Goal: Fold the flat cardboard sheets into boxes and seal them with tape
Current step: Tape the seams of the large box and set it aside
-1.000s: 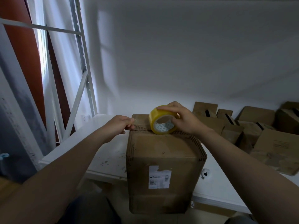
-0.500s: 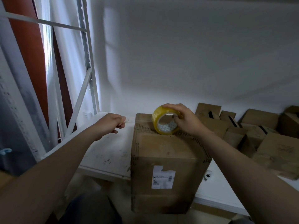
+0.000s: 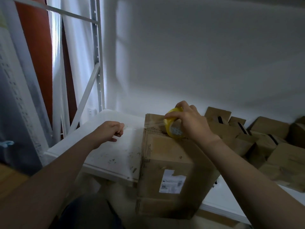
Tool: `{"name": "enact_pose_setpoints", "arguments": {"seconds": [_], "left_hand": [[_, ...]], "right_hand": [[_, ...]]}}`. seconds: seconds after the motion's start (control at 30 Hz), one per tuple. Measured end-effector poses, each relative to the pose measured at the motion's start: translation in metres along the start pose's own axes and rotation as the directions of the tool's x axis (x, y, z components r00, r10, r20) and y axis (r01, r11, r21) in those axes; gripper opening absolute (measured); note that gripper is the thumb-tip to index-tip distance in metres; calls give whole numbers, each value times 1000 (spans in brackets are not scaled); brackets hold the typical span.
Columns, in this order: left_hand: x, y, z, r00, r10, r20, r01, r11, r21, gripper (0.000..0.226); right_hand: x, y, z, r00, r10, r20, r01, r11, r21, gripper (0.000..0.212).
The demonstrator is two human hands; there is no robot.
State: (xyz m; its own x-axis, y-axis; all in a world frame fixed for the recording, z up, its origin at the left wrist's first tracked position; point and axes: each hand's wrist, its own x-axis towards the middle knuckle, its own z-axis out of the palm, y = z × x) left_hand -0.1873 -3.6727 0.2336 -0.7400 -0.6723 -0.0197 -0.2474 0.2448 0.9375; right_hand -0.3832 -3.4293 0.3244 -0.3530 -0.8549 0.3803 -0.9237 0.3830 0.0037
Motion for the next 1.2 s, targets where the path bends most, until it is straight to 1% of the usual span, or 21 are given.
{"name": "enact_pose_setpoints", "arguments": {"seconds": [0.13, 0.23, 0.3, 0.4, 0.5, 0.53, 0.67, 0.77, 0.87, 0.97, 1.07, 1.13, 1.2], "left_hand": [[6, -11, 0, 1000, -6, 3, 6, 1000, -24, 35], [11, -13, -2, 1000, 9, 10, -9, 1000, -21, 36], [15, -14, -4, 999, 22, 24, -21, 999, -33, 35], [20, -14, -2, 998, 39, 45, -36, 997, -65, 33], [25, -18, 1, 998, 56, 24, -52, 989, -142, 35], [26, -20, 1, 998, 55, 13, -52, 984, -171, 36], [25, -34, 5, 999, 40, 30, -32, 975, -219, 37], [21, -40, 10, 997, 59, 56, -44, 969, -244, 36], [19, -43, 12, 995, 72, 68, -51, 962, -267, 38], [16, -51, 14, 998, 56, 39, -44, 965, -257, 39], [14, -67, 26, 1000, 25, -18, -28, 974, -226, 39], [15, -77, 39, 999, -28, -16, 23, 974, -225, 38], [17, -84, 51, 996, -90, 16, 91, 962, -256, 37]], "right_hand": [[2, -14, 4, 999, 50, -12, -50, 999, -2, 55], [0, -23, 8, 998, 52, -32, -54, 997, -52, 60], [0, -25, 11, 996, 72, -52, -75, 996, -54, 62], [2, -21, 18, 985, 113, -128, -115, 993, -13, 67], [8, -19, 23, 967, 129, -220, -122, 991, 49, 80], [11, -20, 24, 964, 133, -231, -123, 991, 59, 81], [11, -20, 33, 975, 137, -172, -132, 990, 41, 82], [5, -11, 34, 976, 119, -185, -108, 992, 65, 82], [2, -7, 34, 967, 102, -232, -92, 994, 53, 80], [5, -10, 37, 949, 113, -294, -89, 992, 92, 78], [8, -26, 41, 952, 80, -295, -72, 997, 35, 74], [10, -36, 43, 957, 62, -284, -64, 998, 2, 71], [13, -41, 45, 961, 63, -268, -71, 997, -19, 69]]}}
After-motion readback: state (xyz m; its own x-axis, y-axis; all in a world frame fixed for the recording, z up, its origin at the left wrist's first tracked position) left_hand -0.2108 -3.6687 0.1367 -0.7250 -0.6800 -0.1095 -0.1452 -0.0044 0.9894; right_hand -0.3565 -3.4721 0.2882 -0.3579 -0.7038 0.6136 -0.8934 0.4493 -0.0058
